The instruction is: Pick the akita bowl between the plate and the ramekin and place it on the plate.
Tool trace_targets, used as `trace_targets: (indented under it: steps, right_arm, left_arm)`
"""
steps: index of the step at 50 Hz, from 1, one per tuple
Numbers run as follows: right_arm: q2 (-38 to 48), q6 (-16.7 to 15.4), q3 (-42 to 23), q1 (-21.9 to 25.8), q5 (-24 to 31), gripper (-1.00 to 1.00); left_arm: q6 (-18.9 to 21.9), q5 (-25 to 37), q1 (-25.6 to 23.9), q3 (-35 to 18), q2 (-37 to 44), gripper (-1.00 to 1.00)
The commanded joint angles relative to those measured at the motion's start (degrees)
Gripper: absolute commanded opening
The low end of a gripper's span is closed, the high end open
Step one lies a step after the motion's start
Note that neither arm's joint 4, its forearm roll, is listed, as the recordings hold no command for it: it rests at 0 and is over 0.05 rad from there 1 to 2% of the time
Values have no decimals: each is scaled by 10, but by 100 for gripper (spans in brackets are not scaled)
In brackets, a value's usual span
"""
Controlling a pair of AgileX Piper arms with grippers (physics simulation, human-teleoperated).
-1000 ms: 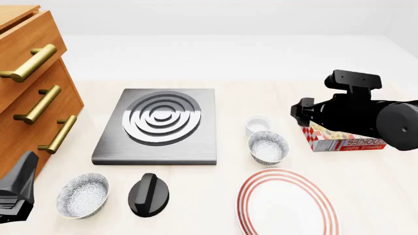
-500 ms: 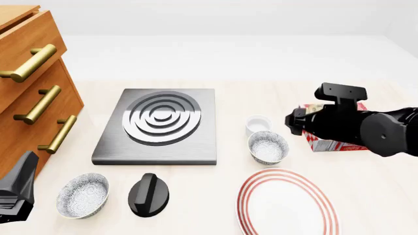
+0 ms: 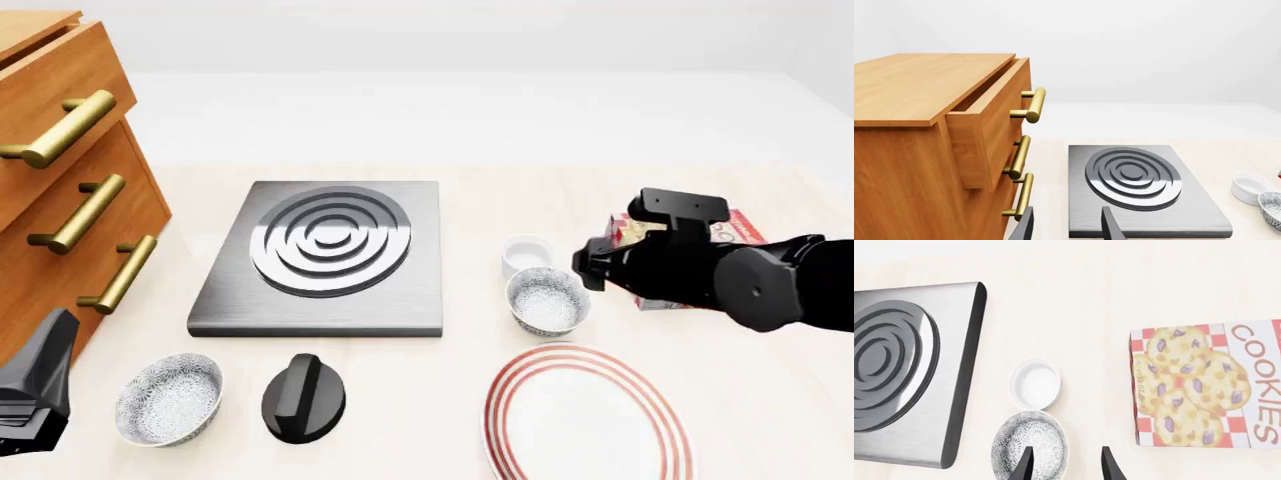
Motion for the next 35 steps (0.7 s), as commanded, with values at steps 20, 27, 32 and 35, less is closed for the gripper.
trace_targets:
  steps: [20,27,32,35]
  right_arm:
    - [64,27,4,7,-40,100]
    - [77,43,1,20,-42,100]
    - [73,38,2,18,-40,100]
    - [75,41,1,19,-40,100]
  left_arm:
    - [0,0,0,0,0,100]
    - [0,0,0,0,0,100]
    - [0,0,0,0,0,100]
    - [0,0,0,0,0,100]
